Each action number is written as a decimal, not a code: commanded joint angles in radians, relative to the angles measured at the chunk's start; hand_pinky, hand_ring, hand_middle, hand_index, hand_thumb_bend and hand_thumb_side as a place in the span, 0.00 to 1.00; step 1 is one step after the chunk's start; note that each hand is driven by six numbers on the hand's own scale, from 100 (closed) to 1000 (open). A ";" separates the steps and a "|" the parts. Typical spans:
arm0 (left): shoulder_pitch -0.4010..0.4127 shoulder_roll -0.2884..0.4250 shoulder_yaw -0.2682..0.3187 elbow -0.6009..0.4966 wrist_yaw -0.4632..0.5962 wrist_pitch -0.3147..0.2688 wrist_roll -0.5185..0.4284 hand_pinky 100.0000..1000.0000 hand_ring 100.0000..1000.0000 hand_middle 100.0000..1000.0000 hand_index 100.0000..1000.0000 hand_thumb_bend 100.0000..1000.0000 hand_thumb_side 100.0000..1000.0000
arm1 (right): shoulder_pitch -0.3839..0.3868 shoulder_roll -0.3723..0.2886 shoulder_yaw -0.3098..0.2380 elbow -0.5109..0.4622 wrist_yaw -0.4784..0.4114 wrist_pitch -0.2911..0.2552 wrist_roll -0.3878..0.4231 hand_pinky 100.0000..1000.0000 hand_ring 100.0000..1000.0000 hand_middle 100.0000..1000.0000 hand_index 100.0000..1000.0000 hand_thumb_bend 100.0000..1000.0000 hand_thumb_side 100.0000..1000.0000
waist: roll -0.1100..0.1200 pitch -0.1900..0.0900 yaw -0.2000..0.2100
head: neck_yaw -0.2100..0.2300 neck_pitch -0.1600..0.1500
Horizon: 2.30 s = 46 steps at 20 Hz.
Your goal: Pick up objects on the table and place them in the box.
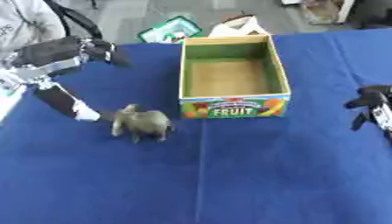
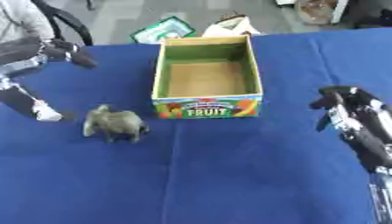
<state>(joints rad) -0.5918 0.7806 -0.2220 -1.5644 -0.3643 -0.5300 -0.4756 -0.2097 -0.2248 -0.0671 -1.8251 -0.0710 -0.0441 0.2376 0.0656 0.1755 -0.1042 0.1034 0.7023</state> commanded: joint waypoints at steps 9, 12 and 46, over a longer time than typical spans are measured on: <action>-0.088 -0.064 -0.065 0.160 -0.134 -0.047 -0.035 0.65 0.68 0.67 0.80 0.55 0.28 | -0.007 -0.016 0.003 -0.014 0.000 -0.001 0.006 0.29 0.59 0.46 0.65 0.00 0.39 | 0.001 -0.018 -0.006 | 0.004 -0.001; -0.103 -0.094 -0.068 0.200 -0.177 -0.050 -0.016 0.65 0.67 0.67 0.79 0.55 0.29 | -0.007 -0.015 0.004 -0.014 -0.001 -0.001 0.007 0.29 0.59 0.46 0.65 0.00 0.39 | 0.000 -0.017 -0.006 | 0.005 -0.002; -0.144 -0.173 -0.065 0.314 -0.266 -0.082 0.086 0.47 0.34 0.23 0.39 0.21 0.19 | -0.009 -0.011 0.004 -0.012 0.001 -0.001 0.009 0.29 0.59 0.46 0.65 0.00 0.39 | -0.002 -0.012 -0.025 | 0.013 -0.007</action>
<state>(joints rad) -0.7080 0.5597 -0.3074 -1.2163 -0.6506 -0.6137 -0.3928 -0.2105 -0.2247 -0.0609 -1.8250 -0.0710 -0.0441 0.2463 0.0660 0.1791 -0.1301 0.1161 0.7017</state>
